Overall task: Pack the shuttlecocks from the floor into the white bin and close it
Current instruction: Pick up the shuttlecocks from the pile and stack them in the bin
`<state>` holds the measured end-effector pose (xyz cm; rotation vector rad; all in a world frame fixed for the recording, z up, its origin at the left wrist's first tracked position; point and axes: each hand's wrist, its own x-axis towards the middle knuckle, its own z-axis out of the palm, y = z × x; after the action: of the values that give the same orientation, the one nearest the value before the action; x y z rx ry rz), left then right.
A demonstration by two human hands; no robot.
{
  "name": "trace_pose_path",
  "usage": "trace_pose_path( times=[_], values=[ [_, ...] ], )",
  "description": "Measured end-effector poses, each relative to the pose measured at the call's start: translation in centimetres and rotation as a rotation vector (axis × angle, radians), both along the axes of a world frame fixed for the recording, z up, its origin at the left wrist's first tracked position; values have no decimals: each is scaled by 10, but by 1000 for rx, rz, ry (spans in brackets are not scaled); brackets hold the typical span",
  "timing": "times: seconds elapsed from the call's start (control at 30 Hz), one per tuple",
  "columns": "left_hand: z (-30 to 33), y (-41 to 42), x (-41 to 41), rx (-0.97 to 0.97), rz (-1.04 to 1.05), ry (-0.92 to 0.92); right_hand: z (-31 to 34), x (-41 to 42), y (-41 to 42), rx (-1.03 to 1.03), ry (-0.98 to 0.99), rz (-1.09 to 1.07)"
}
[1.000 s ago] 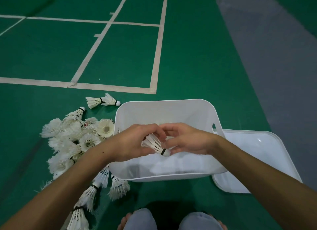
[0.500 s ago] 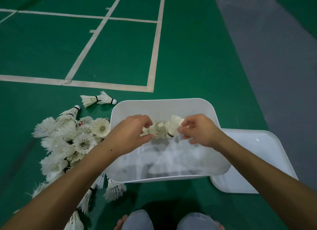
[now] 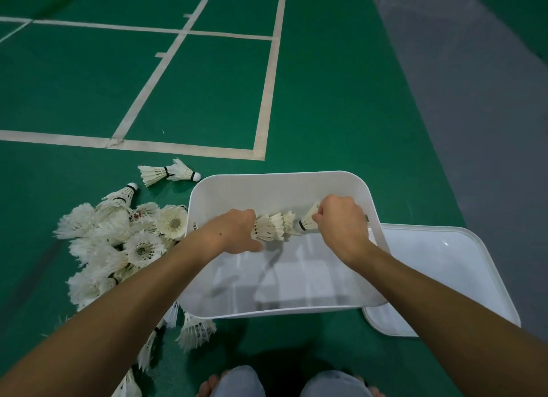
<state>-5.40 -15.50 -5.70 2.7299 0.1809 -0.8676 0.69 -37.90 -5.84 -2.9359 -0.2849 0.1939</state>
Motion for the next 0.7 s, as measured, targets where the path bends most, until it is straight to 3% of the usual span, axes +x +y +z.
trace_pose_path(
  times=[0.17, 0.5, 0.7],
  values=[
    [-1, -1, -1, -7, 13, 2, -13, 8, 9, 119, 59, -63],
    [0, 3, -4, -55, 52, 29, -32, 21, 3, 441, 618, -279],
    [-1, 5, -2, -82, 72, 41, -35, 23, 16, 531, 607, -280]
  ],
)
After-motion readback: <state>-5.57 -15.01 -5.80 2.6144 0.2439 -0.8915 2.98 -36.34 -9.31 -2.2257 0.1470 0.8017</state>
